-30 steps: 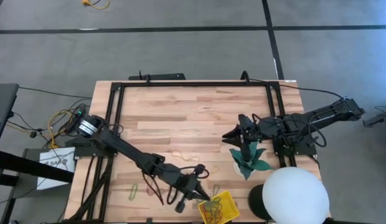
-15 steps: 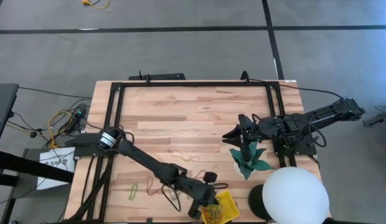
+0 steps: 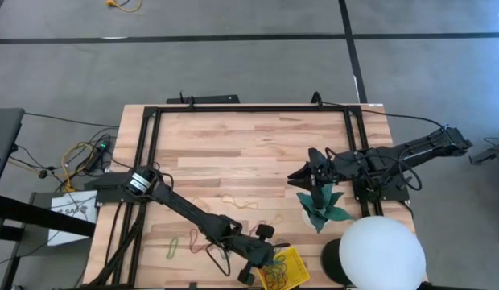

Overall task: Pick and place items into bin
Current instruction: Put the blue rubber band into the yellow bin, then put the yellow rubber band into the yellow bin

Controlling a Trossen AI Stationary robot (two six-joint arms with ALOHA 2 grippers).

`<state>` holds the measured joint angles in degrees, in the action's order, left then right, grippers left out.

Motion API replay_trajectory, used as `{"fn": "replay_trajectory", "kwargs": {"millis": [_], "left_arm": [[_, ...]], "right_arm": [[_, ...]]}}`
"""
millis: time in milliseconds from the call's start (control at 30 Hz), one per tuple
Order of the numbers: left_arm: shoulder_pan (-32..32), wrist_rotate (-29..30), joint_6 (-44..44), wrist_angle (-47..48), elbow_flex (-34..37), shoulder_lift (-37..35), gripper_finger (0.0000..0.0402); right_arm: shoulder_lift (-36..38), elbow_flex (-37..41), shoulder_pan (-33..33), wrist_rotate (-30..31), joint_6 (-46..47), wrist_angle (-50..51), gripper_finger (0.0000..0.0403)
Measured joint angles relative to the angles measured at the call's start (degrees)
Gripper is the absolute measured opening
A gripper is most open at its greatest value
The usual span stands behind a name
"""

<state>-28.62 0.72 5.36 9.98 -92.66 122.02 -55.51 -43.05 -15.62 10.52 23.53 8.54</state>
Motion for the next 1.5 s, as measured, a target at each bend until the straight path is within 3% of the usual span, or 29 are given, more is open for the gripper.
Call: {"fn": "replay_trajectory", "kwargs": {"millis": [367, 833, 1100, 1500], "left_arm": [[0.02, -3.08, 0.32, -3.7, 0.02, 0.0, 0.0003], [0.02, -3.17, 0.42, 0.49, 0.02, -0.16, 0.007], [2.16, -1.7, 6.43, 20.6, 0.07, -8.02, 0.0073], [2.01, 20.11, 10.98, 49.51, 0.07, -29.63, 0.0073]], "right_arm": [[0.02, 0.0, 0.0, 0.0, -0.02, 0.0, 0.0082], [0.02, 0.0, 0.0, 0.02, 0.0, 0.0, 0.0082], [0.02, 0.0, 0.0, 0.02, 0.0, 0.0, 0.0082], [0.01, 0.0, 0.0, 0.01, -0.01, 0.0, 0.0082]]}}
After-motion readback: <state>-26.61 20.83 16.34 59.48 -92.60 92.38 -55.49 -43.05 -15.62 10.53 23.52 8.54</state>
